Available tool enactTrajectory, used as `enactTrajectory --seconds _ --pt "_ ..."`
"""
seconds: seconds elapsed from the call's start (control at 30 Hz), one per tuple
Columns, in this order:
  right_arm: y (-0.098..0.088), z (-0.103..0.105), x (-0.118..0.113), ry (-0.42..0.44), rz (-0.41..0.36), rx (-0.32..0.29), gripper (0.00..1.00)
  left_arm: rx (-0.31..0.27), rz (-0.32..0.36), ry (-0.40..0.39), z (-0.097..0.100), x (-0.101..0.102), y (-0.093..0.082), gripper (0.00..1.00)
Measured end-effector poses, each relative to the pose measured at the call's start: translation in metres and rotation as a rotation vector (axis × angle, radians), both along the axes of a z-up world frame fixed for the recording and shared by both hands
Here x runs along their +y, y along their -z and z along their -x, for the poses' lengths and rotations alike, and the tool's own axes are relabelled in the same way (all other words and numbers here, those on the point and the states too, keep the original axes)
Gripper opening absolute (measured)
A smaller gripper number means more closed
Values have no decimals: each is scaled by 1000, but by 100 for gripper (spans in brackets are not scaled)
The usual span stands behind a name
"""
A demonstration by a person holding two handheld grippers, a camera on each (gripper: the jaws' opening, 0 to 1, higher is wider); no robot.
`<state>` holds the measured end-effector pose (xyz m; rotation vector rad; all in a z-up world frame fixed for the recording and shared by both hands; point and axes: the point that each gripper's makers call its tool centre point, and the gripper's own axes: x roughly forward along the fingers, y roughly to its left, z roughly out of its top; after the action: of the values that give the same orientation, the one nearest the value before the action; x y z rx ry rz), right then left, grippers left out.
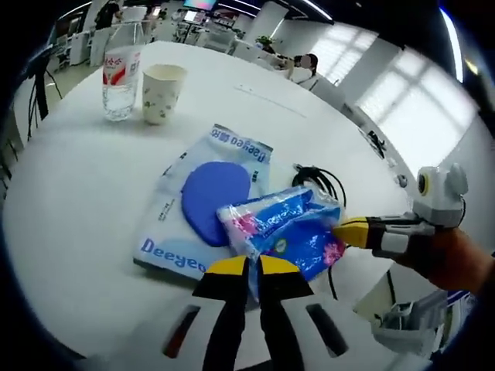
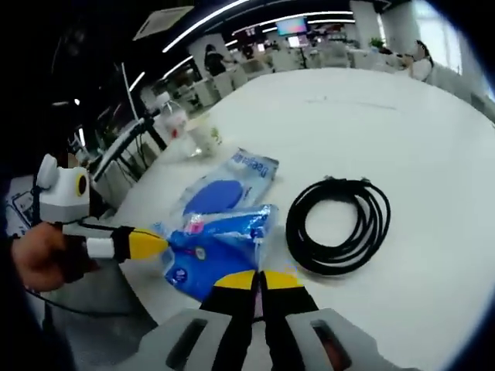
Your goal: Arrange the tabletop items into an orderly group along one side of the table until the central work area is clear of visible clutter.
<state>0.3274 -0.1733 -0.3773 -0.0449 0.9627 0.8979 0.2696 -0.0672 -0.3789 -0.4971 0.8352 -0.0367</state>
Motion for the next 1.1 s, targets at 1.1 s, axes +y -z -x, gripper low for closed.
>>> enactTrajectory --seconds 1.1 --pt "16 3 -5 98 -6 17 4 14 -120 204 -4 -12 11 5"
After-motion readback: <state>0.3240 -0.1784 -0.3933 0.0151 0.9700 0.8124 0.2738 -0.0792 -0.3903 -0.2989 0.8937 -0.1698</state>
